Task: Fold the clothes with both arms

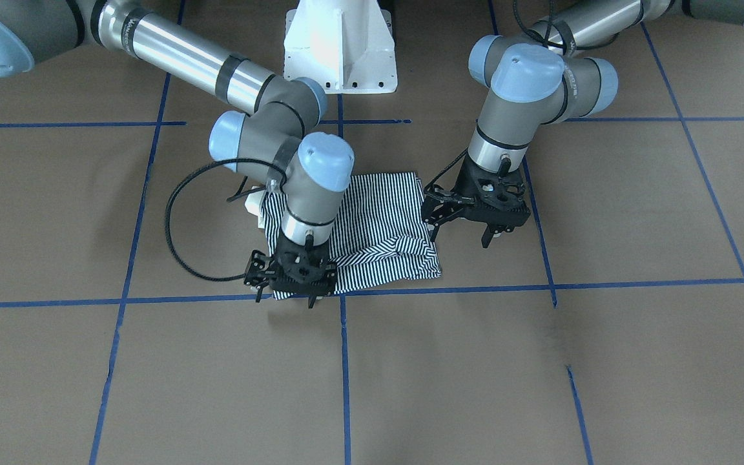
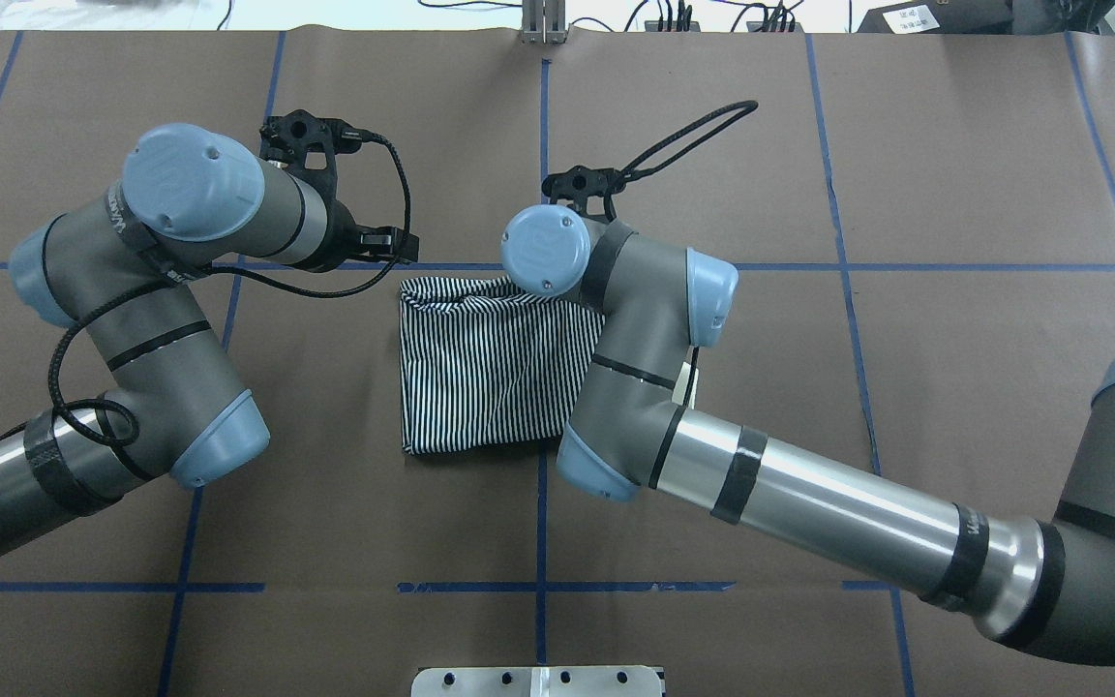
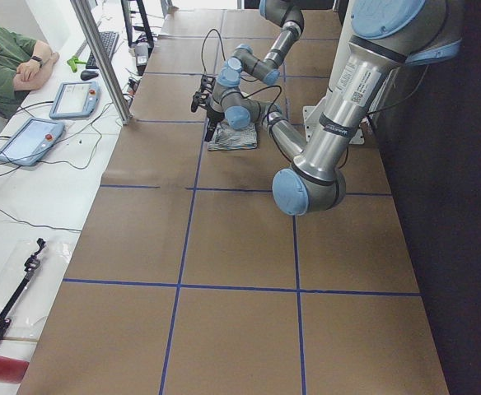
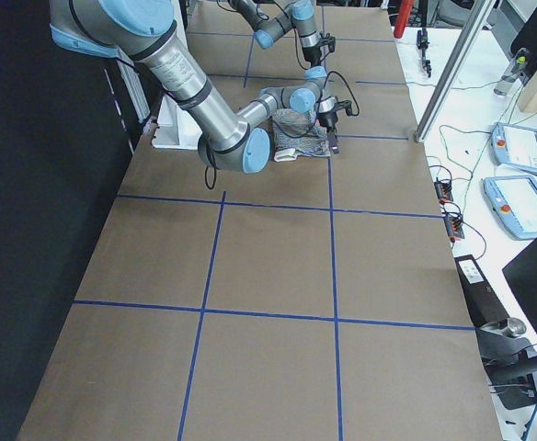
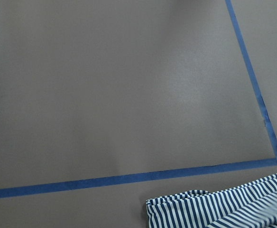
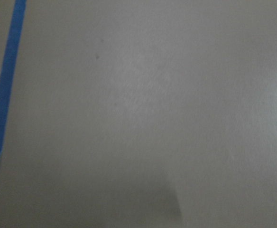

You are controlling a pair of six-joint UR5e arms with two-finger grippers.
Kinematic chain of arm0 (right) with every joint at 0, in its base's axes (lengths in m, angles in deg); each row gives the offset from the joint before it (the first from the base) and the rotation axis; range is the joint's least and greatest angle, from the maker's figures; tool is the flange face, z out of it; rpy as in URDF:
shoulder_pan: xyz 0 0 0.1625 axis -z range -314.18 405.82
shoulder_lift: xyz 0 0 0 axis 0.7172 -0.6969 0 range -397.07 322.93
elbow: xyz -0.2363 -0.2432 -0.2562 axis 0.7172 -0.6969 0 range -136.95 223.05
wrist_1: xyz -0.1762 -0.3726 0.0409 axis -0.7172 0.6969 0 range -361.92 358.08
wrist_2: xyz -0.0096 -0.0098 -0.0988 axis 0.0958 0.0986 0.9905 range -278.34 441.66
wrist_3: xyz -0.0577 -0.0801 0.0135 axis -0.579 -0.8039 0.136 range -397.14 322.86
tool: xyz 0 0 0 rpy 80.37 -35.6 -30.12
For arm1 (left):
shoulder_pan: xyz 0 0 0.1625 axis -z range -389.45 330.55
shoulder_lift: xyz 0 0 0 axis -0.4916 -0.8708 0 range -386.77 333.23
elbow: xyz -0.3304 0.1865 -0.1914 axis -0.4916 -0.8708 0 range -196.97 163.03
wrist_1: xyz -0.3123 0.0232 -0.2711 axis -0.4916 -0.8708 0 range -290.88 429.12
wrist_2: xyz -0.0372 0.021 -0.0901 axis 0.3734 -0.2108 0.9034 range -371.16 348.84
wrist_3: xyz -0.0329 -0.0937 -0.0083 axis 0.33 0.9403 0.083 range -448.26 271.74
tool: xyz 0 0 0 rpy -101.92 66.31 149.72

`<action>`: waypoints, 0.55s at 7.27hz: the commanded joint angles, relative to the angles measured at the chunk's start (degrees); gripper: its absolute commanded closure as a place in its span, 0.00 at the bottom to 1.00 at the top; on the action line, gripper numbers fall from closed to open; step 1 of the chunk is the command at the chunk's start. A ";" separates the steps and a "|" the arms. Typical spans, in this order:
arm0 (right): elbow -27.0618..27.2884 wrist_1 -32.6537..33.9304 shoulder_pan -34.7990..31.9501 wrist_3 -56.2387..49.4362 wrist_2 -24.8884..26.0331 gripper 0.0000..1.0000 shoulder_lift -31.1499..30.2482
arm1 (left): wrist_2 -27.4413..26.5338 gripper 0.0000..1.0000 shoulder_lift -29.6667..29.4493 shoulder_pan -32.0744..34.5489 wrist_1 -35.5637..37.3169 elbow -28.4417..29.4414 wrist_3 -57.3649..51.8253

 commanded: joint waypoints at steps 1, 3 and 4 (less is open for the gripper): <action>-3.63 -1.62 -9.53 -6.50 -13.53 0.00 2.59 | -0.15 0.00 -0.20 -0.42 0.33 0.83 0.43; -0.31 -1.53 -11.15 -7.50 -18.36 0.00 1.29 | -1.03 0.00 -0.73 -4.00 0.86 2.84 4.44; 2.93 -1.62 -11.07 -7.50 -18.36 0.00 -1.24 | -3.38 0.00 -1.34 -7.51 0.86 3.03 7.00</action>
